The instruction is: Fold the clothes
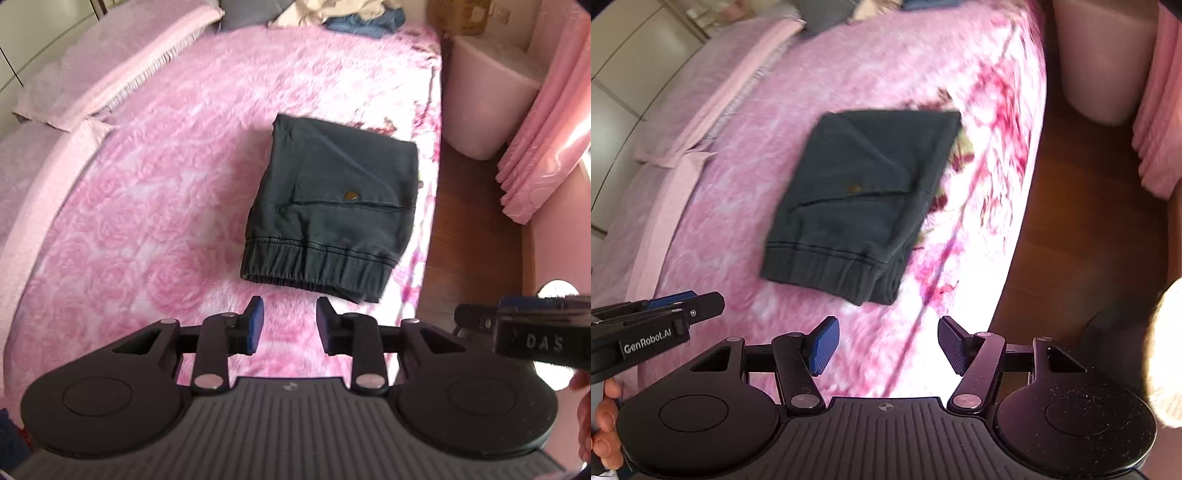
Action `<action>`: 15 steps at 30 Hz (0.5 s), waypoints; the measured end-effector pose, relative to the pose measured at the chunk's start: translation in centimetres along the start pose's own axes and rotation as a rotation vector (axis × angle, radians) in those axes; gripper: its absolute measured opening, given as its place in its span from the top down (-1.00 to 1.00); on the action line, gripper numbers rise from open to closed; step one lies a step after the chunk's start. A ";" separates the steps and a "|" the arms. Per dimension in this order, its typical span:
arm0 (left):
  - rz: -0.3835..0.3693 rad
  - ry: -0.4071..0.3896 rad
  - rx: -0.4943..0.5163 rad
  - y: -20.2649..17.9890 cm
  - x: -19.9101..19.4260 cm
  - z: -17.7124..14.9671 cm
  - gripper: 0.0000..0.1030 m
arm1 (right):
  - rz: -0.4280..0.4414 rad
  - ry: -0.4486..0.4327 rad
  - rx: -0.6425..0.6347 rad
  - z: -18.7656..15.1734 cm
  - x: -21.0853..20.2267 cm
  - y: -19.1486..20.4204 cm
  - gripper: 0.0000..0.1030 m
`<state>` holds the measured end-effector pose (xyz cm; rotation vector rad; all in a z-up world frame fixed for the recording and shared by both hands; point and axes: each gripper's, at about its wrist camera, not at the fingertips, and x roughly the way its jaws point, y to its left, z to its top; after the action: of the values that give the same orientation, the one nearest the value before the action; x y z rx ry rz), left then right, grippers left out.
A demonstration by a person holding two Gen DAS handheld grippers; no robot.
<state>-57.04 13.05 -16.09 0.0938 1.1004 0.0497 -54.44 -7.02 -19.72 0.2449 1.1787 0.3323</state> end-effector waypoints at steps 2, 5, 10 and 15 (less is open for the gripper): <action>0.004 -0.023 0.001 -0.2 -1.9 -0.5 0.43 | -0.024 -0.031 -0.022 -0.4 -2.0 0.8 -0.22; 0.014 -0.048 -0.007 -0.5 -4.3 -1.1 0.41 | -0.050 -0.060 -0.070 -1.2 -4.2 2.0 -0.22; 0.002 -0.065 -0.003 -1.1 -6.9 -2.0 0.40 | -0.077 -0.083 -0.113 -2.4 -6.9 3.3 -0.22; 0.001 -0.052 0.008 -1.7 -8.0 -2.7 0.39 | -0.089 -0.091 -0.166 -3.4 -8.5 4.3 -0.22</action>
<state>-63.09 10.84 -10.43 0.1025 1.0488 0.0435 -61.06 -6.21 -12.05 0.0623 1.0624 0.3357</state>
